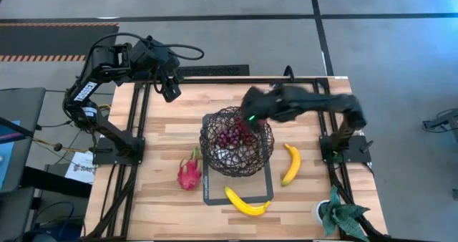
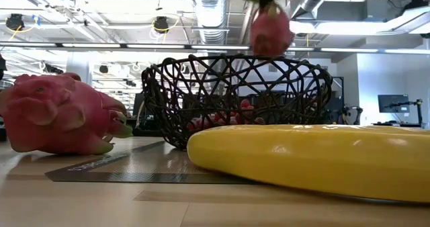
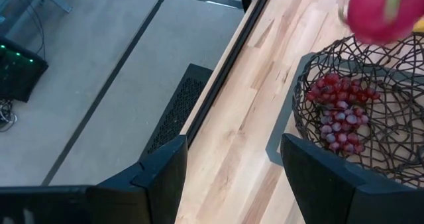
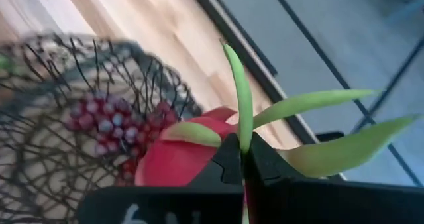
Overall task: Build produce basket
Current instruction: Put the top red dragon fruit into the black wire basket
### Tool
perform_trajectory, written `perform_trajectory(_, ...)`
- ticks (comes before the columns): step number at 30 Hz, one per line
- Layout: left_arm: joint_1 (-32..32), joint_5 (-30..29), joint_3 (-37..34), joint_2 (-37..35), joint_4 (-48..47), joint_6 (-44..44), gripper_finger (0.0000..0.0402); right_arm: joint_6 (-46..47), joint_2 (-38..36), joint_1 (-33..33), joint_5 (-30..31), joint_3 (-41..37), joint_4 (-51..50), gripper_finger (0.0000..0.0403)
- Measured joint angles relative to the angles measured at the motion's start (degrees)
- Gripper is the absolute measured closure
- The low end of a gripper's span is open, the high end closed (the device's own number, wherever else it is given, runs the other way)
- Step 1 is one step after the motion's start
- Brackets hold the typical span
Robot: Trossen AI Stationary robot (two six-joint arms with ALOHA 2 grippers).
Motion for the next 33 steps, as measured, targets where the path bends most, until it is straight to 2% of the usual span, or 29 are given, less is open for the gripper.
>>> perform_trajectory(5,-0.02,0.00,0.00,0.00,0.00,0.68,0.0173,8.13,7.93,1.96,1.16,-0.08,-3.45,0.0403)
perform_trajectory(9,-0.01,0.00,0.00,0.00,0.01,2.03,0.0173,14.42,11.25,3.79,1.25,-0.04,-3.28,0.0403)
perform_trajectory(20,0.00,0.04,0.00,0.00,0.02,4.73,0.0173,36.23,10.75,11.02,-6.44,-10.40,-0.97,0.0403)
perform_trajectory(26,0.00,0.05,0.00,0.00,0.00,5.00,0.0173,41.17,10.76,12.78,-7.50,-16.54,3.64,0.0403)
perform_trajectory(33,-0.02,0.04,0.00,0.00,0.00,4.91,0.0173,40.06,10.73,11.52,-7.31,-21.28,6.14,0.0403)
